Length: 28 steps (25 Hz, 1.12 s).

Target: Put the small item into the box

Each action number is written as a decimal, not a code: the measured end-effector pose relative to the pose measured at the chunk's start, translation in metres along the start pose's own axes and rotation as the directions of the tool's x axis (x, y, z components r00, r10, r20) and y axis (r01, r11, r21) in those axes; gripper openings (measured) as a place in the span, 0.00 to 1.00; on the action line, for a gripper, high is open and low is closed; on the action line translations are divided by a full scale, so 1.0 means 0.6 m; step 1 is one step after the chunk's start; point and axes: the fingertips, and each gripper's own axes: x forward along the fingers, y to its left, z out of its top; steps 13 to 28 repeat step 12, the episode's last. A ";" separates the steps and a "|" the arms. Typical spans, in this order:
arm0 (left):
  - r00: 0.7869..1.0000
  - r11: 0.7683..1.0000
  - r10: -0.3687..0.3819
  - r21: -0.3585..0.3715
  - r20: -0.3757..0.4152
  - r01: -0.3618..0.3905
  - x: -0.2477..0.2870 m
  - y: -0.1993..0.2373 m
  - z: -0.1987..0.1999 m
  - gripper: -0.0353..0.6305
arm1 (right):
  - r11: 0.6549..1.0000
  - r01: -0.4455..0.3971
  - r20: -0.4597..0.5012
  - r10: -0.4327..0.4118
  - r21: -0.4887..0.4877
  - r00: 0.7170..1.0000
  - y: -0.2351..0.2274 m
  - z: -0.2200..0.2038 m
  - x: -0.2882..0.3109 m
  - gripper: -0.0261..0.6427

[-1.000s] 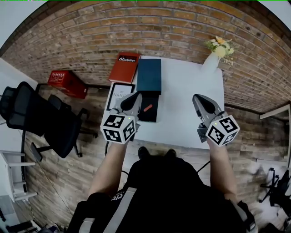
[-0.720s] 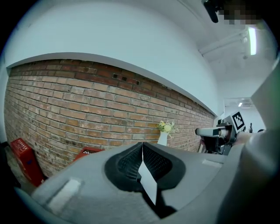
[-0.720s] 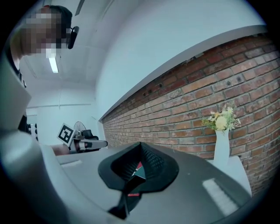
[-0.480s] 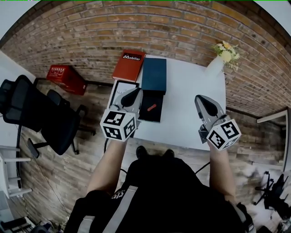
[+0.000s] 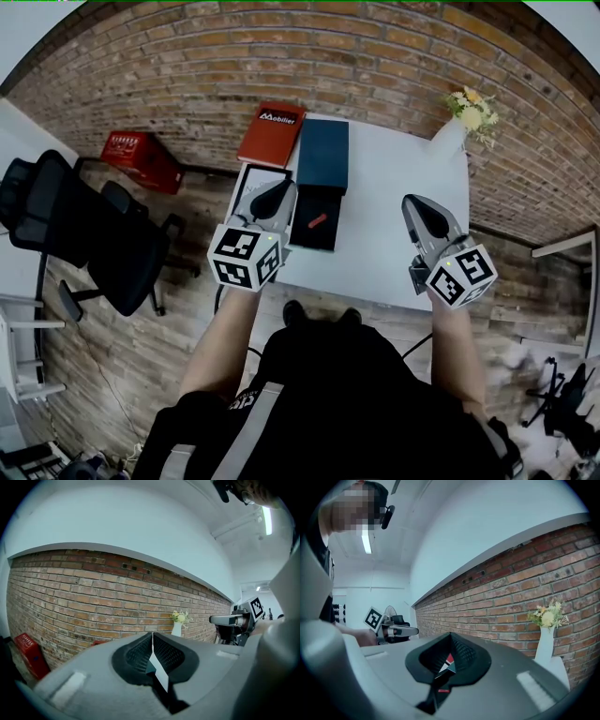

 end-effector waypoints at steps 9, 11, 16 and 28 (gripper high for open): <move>1.000 1.000 0.008 -0.006 -0.005 -0.008 -0.011 0.011 -0.001 0.08 | 1.000 -0.005 -0.005 0.005 0.007 1.000 0.004 -0.008 0.006 0.04; 1.000 1.000 0.008 -0.006 -0.008 -0.008 -0.012 0.014 0.001 0.08 | 1.000 -0.005 -0.008 0.006 0.011 1.000 0.006 -0.008 0.009 0.04; 1.000 1.000 0.008 -0.007 -0.009 -0.008 -0.012 0.015 0.001 0.08 | 1.000 -0.006 -0.010 0.006 0.012 1.000 0.007 -0.008 0.010 0.04; 1.000 1.000 0.008 -0.007 -0.009 -0.008 -0.012 0.015 0.001 0.08 | 1.000 -0.006 -0.010 0.006 0.012 1.000 0.007 -0.008 0.010 0.04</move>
